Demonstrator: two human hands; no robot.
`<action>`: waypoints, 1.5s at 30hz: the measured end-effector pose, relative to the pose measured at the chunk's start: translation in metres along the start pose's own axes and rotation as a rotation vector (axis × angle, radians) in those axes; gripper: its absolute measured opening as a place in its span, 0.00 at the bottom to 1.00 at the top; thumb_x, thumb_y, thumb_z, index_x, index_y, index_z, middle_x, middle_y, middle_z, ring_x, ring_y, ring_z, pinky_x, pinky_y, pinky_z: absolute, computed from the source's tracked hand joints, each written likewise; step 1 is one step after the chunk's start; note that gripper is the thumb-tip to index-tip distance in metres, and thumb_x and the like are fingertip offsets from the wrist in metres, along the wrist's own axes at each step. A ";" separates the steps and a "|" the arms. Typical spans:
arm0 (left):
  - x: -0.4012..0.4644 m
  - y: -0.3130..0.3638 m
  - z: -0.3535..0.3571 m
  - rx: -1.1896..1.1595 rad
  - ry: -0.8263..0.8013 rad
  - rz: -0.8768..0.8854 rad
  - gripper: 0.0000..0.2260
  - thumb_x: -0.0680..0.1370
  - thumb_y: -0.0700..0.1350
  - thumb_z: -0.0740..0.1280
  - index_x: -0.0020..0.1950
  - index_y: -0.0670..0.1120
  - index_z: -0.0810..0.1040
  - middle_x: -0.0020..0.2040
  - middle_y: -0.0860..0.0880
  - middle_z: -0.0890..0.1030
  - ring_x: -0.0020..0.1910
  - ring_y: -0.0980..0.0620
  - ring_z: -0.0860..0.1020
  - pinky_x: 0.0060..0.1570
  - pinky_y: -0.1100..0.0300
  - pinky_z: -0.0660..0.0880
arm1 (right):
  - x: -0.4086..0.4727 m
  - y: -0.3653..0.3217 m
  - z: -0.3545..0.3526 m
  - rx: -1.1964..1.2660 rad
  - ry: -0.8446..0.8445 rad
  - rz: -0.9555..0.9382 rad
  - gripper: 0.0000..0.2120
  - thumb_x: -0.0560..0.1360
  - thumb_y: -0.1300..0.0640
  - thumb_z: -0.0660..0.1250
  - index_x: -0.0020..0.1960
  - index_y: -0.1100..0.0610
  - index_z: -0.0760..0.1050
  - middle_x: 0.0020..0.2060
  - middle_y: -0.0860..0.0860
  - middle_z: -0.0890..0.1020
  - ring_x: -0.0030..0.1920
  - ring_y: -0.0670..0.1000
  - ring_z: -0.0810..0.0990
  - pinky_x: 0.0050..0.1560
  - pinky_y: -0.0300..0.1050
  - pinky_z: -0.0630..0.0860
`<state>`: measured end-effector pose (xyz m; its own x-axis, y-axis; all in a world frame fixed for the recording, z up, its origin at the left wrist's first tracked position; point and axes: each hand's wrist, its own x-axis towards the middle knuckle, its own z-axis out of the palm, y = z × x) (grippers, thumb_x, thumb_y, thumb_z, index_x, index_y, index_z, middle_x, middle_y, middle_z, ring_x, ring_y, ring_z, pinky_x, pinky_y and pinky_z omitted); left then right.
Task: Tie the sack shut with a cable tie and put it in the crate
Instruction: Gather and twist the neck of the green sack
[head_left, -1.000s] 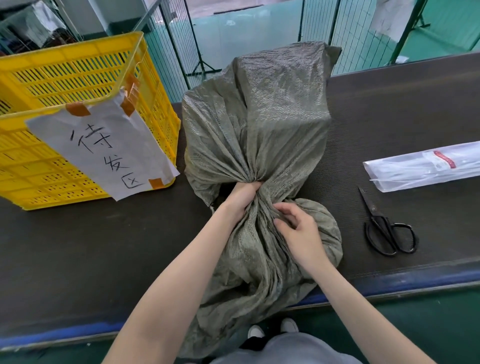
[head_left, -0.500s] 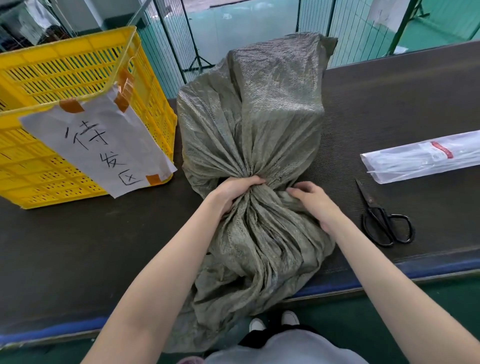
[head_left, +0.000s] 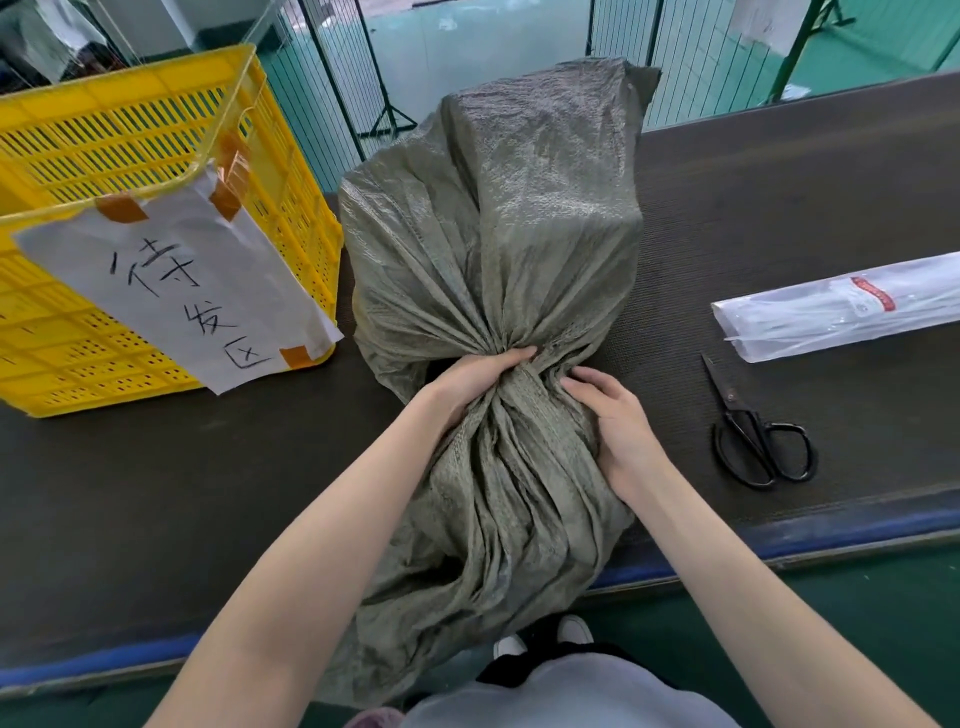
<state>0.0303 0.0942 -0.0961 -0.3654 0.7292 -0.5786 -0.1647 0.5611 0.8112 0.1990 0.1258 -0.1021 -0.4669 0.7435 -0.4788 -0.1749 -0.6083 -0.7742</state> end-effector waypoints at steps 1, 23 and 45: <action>0.000 0.001 -0.001 0.050 -0.021 -0.017 0.29 0.64 0.61 0.75 0.60 0.48 0.80 0.57 0.50 0.83 0.54 0.52 0.82 0.61 0.57 0.74 | 0.001 0.002 0.002 0.019 0.015 0.015 0.16 0.72 0.61 0.71 0.60 0.59 0.75 0.50 0.56 0.83 0.49 0.52 0.82 0.49 0.46 0.77; 0.012 0.007 0.026 -0.170 0.077 -0.014 0.09 0.77 0.35 0.59 0.39 0.39 0.76 0.33 0.45 0.78 0.21 0.57 0.77 0.24 0.69 0.73 | -0.008 0.019 -0.013 -0.569 0.041 -0.174 0.22 0.72 0.38 0.66 0.57 0.53 0.73 0.59 0.53 0.75 0.57 0.49 0.75 0.64 0.50 0.70; 0.006 -0.008 -0.008 -0.352 -0.178 -0.102 0.11 0.68 0.44 0.64 0.45 0.38 0.79 0.36 0.43 0.82 0.35 0.48 0.80 0.41 0.58 0.78 | 0.008 0.039 -0.003 -0.907 -0.144 -0.059 0.17 0.70 0.56 0.69 0.59 0.56 0.75 0.51 0.51 0.82 0.52 0.51 0.79 0.50 0.42 0.73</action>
<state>0.0217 0.0910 -0.1049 -0.1718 0.7505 -0.6381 -0.5071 0.4879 0.7104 0.1911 0.1086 -0.1377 -0.5927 0.6876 -0.4196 0.5171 -0.0745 -0.8527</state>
